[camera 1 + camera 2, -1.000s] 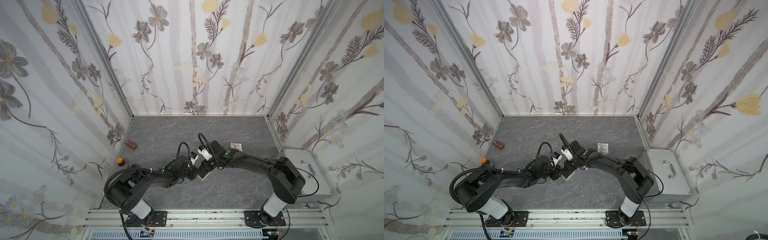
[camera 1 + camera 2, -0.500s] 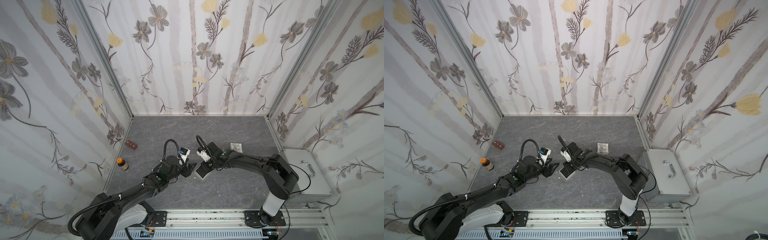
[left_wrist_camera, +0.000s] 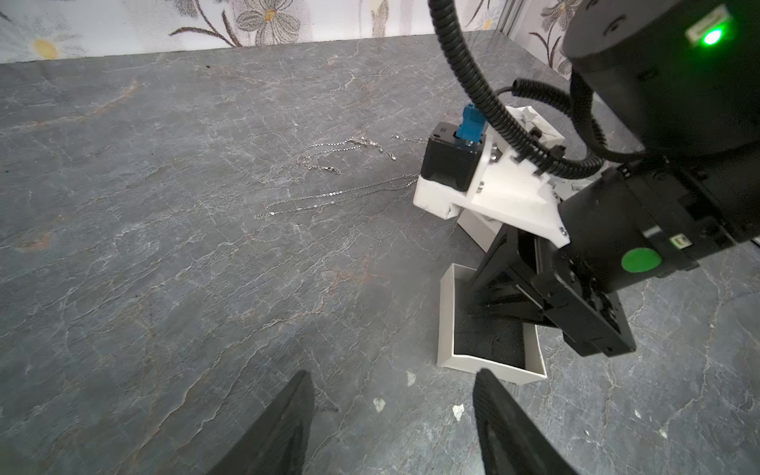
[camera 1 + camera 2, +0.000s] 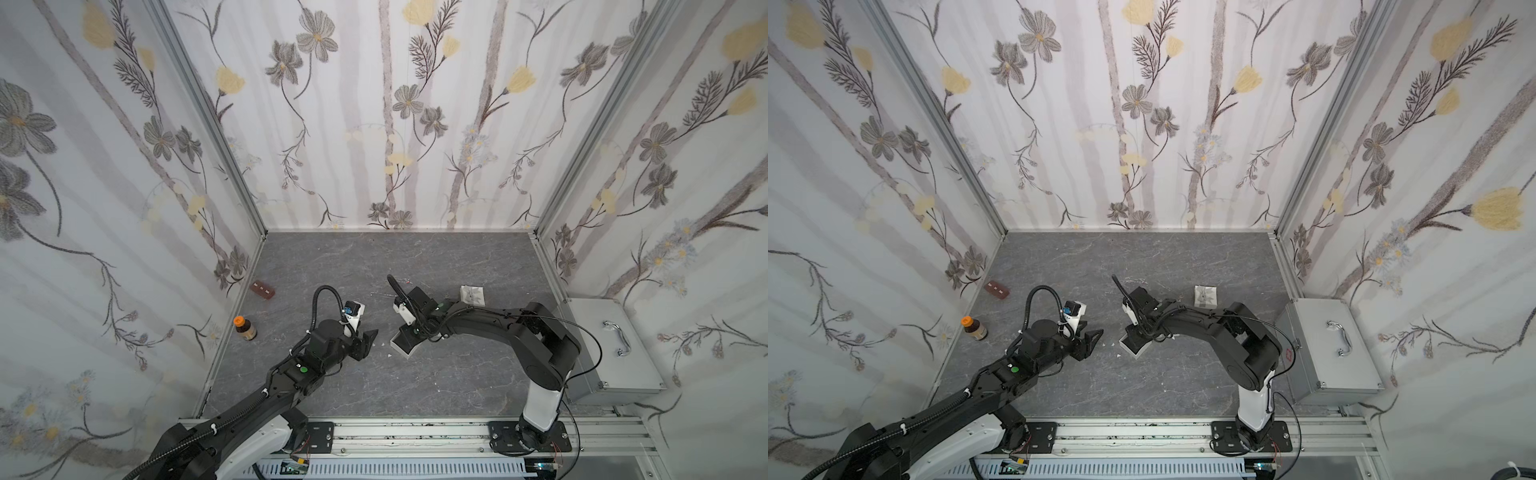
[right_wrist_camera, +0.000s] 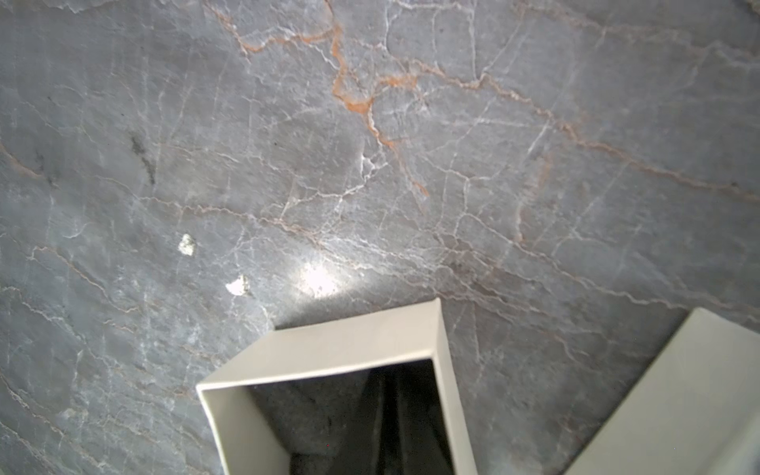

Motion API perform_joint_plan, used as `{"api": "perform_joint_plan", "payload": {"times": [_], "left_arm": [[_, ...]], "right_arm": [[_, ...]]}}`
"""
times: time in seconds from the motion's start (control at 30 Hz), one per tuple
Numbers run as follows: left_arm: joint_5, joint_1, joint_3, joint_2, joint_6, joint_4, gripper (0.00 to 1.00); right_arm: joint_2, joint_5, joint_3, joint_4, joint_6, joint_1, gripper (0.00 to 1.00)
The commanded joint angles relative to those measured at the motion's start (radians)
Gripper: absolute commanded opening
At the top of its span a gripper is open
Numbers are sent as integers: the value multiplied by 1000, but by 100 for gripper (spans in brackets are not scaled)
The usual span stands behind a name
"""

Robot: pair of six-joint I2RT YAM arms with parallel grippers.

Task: Take the necklace out of the lift-off lid jewelry box
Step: Place the inner lining in the jewelry box.

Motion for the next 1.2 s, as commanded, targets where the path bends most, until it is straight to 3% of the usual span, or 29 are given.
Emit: {"api": "perform_joint_plan", "payload": {"times": [0.0, 0.2, 0.8, 1.17], "left_arm": [[-2, 2, -3, 1, -5, 1, 63], [3, 3, -7, 13, -8, 15, 64], [-2, 13, -12, -6, 0, -5, 65], [-3, 14, -7, 11, 5, -5, 65]], "right_arm": [[-44, 50, 8, -10, -1, 3, 11], [-107, 52, 19, -29, -7, 3, 12], [-5, -157, 26, 80, 6, 28, 11], [14, -80, 23, 45, 8, 31, 11]]}}
